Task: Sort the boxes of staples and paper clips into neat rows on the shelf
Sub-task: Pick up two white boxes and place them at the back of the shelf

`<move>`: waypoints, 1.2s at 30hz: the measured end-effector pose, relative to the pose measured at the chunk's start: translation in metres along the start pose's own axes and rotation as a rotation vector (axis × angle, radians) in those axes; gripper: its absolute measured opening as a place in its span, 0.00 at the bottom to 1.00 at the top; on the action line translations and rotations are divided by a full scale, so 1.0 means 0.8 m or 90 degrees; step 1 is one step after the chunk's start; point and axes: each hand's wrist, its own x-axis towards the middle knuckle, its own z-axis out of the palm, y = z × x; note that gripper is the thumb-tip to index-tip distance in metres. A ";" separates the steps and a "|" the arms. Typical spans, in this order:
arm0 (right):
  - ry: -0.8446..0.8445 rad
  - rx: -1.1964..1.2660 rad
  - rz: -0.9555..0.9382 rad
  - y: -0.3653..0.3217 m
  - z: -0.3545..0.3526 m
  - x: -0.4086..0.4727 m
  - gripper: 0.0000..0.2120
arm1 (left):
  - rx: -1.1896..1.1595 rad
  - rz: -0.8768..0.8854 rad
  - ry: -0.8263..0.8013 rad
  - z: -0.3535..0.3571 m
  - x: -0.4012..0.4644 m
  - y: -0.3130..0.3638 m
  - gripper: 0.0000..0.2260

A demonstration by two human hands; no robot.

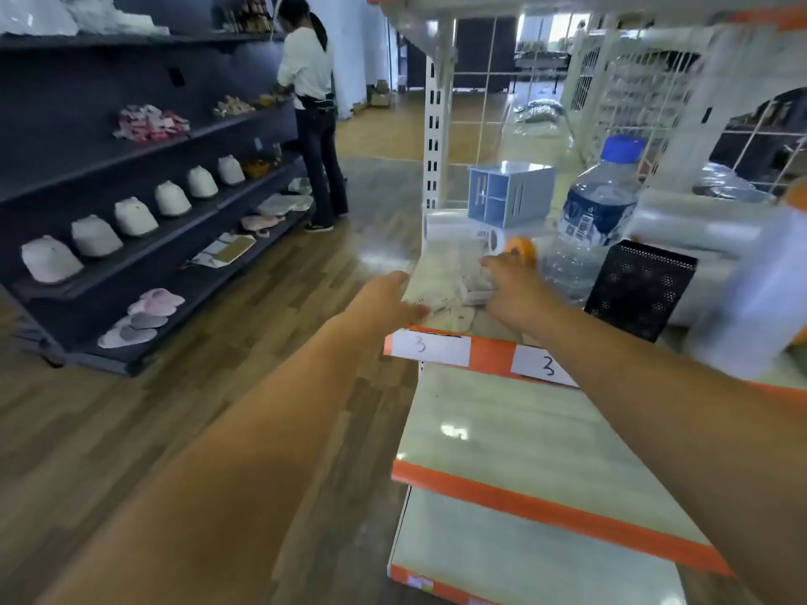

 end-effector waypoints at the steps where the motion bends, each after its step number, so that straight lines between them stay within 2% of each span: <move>1: -0.016 0.000 -0.009 0.002 -0.001 0.006 0.30 | 0.001 0.008 -0.009 0.002 0.002 0.006 0.17; 3: -0.042 0.009 -0.016 0.008 0.000 0.016 0.29 | 0.030 -0.015 -0.013 0.008 0.011 0.006 0.15; 5: -0.067 0.023 -0.012 0.011 0.004 0.026 0.25 | 0.050 -0.068 -0.023 0.015 0.020 0.001 0.24; 7: -0.084 0.043 -0.005 0.018 0.011 0.032 0.19 | 0.061 -0.089 -0.012 0.017 0.025 -0.005 0.26; 9: -0.072 0.068 0.000 0.024 0.017 0.034 0.17 | 0.068 -0.082 0.002 0.017 0.026 -0.008 0.23; 15: -0.020 0.133 -0.011 0.033 0.021 0.038 0.18 | 0.070 -0.029 0.040 0.016 0.016 -0.009 0.23; 20: 0.060 0.159 -0.052 0.023 0.017 0.032 0.17 | 0.013 -0.019 0.143 0.009 0.005 -0.015 0.22; 23: 0.079 0.175 -0.086 0.006 0.017 0.033 0.17 | 0.025 -0.015 0.203 -0.003 -0.003 -0.025 0.21; 29: 0.109 0.185 -0.170 -0.050 0.026 0.039 0.19 | 0.024 -0.044 0.246 -0.032 -0.039 -0.062 0.20; 33: 0.091 0.195 -0.230 -0.102 0.041 0.047 0.16 | 0.011 -0.090 0.320 -0.056 -0.075 -0.095 0.21; 36: 0.067 0.190 -0.266 -0.147 0.058 0.051 0.19 | 0.009 -0.123 0.363 -0.082 -0.100 -0.125 0.22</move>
